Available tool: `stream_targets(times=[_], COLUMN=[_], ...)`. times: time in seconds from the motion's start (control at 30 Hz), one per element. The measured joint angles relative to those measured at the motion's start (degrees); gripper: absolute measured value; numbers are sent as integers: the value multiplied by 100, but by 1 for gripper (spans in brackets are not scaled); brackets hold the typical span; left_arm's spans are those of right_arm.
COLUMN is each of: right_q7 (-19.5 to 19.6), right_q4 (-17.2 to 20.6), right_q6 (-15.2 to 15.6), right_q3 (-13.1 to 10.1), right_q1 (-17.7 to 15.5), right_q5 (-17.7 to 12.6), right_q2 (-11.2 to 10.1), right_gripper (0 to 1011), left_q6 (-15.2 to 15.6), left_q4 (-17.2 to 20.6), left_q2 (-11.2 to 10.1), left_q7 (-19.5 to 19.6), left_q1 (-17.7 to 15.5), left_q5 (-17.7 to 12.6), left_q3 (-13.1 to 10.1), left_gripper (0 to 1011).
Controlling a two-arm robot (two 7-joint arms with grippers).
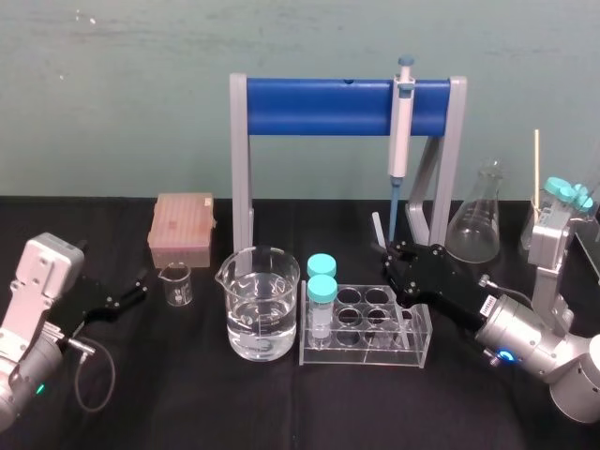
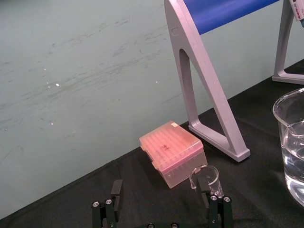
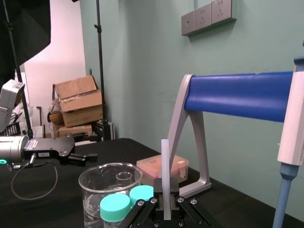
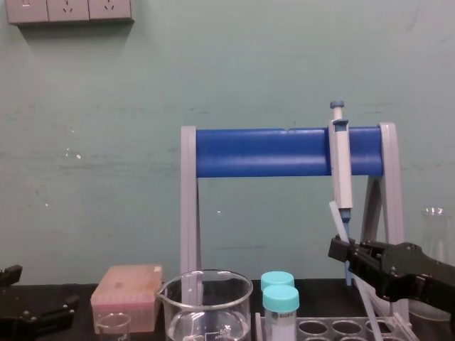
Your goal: Pick up the stirring rod with one hand, then place it down.
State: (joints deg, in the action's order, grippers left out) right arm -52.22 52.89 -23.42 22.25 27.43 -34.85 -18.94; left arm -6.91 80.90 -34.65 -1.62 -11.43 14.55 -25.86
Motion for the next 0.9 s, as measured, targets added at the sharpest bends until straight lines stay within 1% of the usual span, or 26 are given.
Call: stream_targets(times=[0.17, 0.73, 0.77, 0.83, 0.9], right_q7=[-2, 0, 0, 1, 2], right_q4=[-53, -42, -41, -40, -38], right_q6=[19, 21, 21, 21, 21], right_q3=[15, 7, 6, 6, 4], right_q1=[14, 12, 11, 11, 9], right_q5=[43, 35, 35, 34, 33], right_q2=[7, 1, 1, 1, 1], right_gripper=[72, 72, 77, 125, 150], left_q6=[0, 0, 0, 0, 0], left_q4=[0, 0, 0, 0, 0], left_q2=[0, 0, 0, 0, 0], left_q7=[0, 0, 0, 0, 0], left_q1=[0, 0, 0, 0, 0], left_q5=[0, 0, 0, 0, 0], left_q3=[0, 0, 0, 0, 0], left_gripper=[1000, 1000, 1000, 1000, 1000])
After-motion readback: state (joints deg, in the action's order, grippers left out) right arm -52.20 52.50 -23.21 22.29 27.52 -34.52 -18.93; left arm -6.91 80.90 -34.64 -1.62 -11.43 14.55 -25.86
